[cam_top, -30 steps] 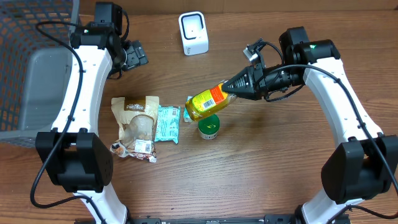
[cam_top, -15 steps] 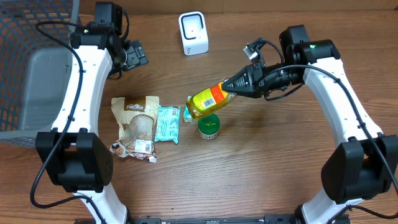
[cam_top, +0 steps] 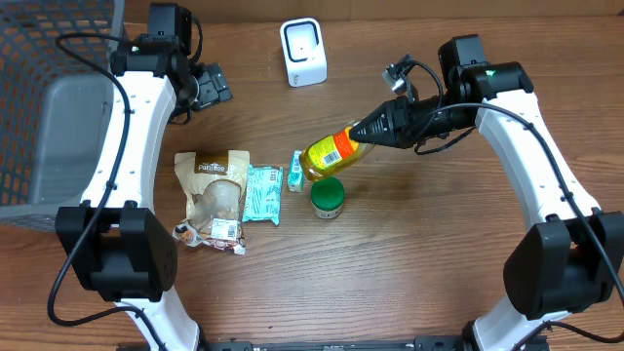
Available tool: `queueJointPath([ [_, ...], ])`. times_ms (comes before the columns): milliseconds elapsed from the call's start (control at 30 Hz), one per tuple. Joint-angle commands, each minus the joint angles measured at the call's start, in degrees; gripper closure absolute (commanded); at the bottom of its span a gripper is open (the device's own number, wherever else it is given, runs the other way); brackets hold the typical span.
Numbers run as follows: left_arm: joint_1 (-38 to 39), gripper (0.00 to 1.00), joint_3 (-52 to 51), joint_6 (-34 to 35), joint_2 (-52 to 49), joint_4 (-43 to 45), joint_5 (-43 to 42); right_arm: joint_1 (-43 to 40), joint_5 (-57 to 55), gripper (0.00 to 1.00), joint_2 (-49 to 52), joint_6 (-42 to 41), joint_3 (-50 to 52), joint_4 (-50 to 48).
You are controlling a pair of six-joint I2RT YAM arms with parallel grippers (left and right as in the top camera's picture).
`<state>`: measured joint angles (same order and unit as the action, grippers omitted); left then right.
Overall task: Scan the item barcode
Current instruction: 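Lift the yellow bottle and tilt it sideways with the right gripper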
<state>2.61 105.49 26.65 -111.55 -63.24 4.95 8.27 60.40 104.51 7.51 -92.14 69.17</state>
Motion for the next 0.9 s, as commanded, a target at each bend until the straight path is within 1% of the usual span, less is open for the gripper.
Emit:
queueJointPath([
  [0, 0.04, 0.00, 1.07, 0.59, 0.76, 0.04, -0.28, -0.15, -1.11, 0.90, -2.38, 0.02, -2.05, -0.57],
  [233, 0.04, 0.00, 1.07, 0.59, 0.76, 0.04, -0.28, -0.15, -1.49, 0.90, -2.38, -1.01, -2.05, -3.48],
  [467, 0.04, 0.00, 1.07, 0.59, 0.76, 0.04, -0.28, -0.15, -9.81, 0.92, -2.38, -12.39, -2.05, -11.74],
  [533, 0.04, 0.00, 1.07, 0.59, 0.76, 0.04, -0.28, -0.15, -10.49, 0.92, -2.38, -12.90, -2.05, -12.66],
  [600, 0.04, 0.00, 1.07, 0.59, 0.76, 0.04, -0.28, -0.15, -10.49, 0.89, -2.38, -12.90, -2.05, -13.25],
  [767, 0.04, 0.00, 1.07, 0.59, 0.76, 0.04, -0.28, -0.15, -10.45, 0.89, -2.38, -12.90, -2.08, -15.61],
  [800, 0.04, 0.00, 1.07, 0.59, 0.76, 0.04, -0.28, -0.15, -10.43, 0.90, -2.38, -12.92, -2.05, -16.17],
  [867, 0.04, 0.00, 1.07, 0.57, 0.76, 0.04, -0.28, -0.15, -10.43, 0.96, -2.38, -13.57, -2.05, -17.38],
])
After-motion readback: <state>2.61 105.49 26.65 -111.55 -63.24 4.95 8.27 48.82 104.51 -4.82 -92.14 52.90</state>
